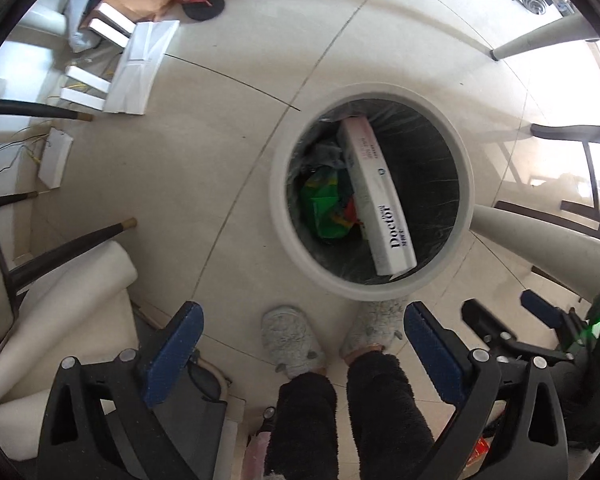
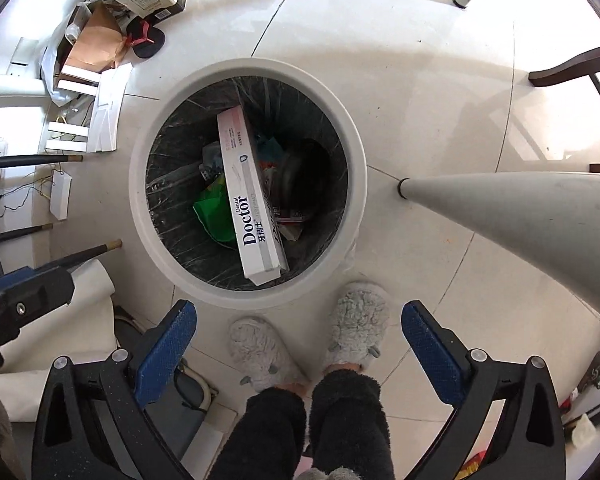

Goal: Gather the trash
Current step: 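Open both grippers to drop the toothpaste box and lid into the bin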

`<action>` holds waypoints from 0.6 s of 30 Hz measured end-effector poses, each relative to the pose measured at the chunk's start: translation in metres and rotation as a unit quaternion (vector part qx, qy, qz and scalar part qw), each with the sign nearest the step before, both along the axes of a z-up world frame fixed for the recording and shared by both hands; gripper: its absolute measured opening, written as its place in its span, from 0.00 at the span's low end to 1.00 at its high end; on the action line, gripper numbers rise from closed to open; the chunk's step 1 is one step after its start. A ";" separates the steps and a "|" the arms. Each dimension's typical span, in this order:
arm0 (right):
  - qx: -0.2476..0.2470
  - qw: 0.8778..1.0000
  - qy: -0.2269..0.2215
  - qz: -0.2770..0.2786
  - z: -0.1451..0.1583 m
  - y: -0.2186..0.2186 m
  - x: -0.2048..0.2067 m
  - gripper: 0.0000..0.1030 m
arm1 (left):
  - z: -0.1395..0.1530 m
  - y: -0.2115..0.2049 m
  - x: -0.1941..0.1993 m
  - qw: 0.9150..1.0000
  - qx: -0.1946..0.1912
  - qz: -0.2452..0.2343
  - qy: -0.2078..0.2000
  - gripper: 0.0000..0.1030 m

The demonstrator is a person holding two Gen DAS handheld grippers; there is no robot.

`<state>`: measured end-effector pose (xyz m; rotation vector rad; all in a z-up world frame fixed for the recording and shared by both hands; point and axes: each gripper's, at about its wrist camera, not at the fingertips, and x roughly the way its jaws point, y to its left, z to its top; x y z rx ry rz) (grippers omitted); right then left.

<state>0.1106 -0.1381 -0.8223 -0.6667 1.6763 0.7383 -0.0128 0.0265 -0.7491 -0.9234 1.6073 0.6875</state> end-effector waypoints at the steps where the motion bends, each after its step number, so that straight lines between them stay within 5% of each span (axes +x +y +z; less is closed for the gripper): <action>1: 0.001 1.000 -0.002 0.001 0.004 0.000 -0.001 1.00 | 0.005 -0.001 -0.004 1.000 0.009 0.001 0.001 1.00; 7: 0.003 1.000 -0.021 0.000 0.036 -0.007 -0.008 1.00 | 0.037 -0.011 -0.019 0.998 0.060 -0.004 0.002 1.00; 18: 0.016 0.998 -0.056 -0.020 0.123 -0.040 -0.014 1.00 | 0.112 -0.035 -0.037 0.996 0.086 -0.012 -0.007 1.00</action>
